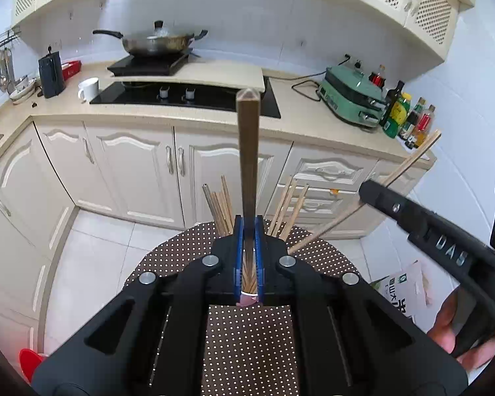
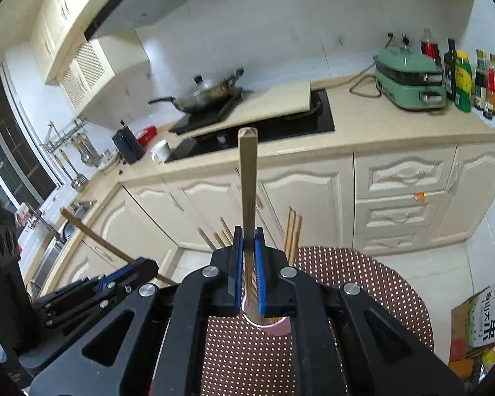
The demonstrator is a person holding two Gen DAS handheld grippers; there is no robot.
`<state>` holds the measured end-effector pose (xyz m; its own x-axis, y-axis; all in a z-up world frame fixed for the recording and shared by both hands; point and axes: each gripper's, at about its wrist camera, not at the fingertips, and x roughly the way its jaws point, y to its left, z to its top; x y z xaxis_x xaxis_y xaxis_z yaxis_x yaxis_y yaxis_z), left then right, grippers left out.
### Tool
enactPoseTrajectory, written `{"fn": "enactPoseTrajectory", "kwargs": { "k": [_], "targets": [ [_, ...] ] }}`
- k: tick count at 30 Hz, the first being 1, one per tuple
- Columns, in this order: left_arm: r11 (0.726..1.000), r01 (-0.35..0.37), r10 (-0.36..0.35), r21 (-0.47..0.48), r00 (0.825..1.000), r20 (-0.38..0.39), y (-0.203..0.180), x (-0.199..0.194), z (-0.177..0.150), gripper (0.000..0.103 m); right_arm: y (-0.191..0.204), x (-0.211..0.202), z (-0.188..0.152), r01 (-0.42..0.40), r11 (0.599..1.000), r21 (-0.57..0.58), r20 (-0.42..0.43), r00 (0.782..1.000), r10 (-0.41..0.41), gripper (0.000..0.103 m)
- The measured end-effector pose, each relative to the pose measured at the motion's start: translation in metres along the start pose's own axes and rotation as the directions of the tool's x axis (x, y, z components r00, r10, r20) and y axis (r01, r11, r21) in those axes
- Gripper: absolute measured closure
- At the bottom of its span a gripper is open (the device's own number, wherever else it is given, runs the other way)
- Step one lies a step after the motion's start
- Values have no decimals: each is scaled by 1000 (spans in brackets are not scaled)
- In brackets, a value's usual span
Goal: Organize utensils
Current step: 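Lift both held chopsticks upright over the pink cup and lower them in, then open both tools to release the chopsticks into the pink cup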
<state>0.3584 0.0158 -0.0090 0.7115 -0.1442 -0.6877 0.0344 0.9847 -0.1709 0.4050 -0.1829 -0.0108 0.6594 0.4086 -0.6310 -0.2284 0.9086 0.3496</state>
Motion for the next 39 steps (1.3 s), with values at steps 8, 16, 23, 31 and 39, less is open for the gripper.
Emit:
{"fn": "enactPoseTrajectory", "kwargs": {
  "k": [8,16,23,31,39],
  "targets": [
    [1000,4,-4,8,995,-102,4,51,-8,96,-16,43,-18,39,999,2,-122,992,-38,98],
    [1000,-8,3,-24,980,-197,18,98,-17,96,-34,81,-29,69,998,15,-226,972,-64,98],
    [999,-14,6,-32,974,-228,22,121,-20,96,-41,102,-34,74,997,9,-280,957,-69,97],
    [998,-3,-13,-67,973,-229,31,139,-20,96,-44,121,-33,83,996,15,-309,948,-74,97],
    [992,14,-45,-128,969,-243,44,152,-31,96,-47,130,-32,77,997,25,-324,944,-65,95]
  ]
}}
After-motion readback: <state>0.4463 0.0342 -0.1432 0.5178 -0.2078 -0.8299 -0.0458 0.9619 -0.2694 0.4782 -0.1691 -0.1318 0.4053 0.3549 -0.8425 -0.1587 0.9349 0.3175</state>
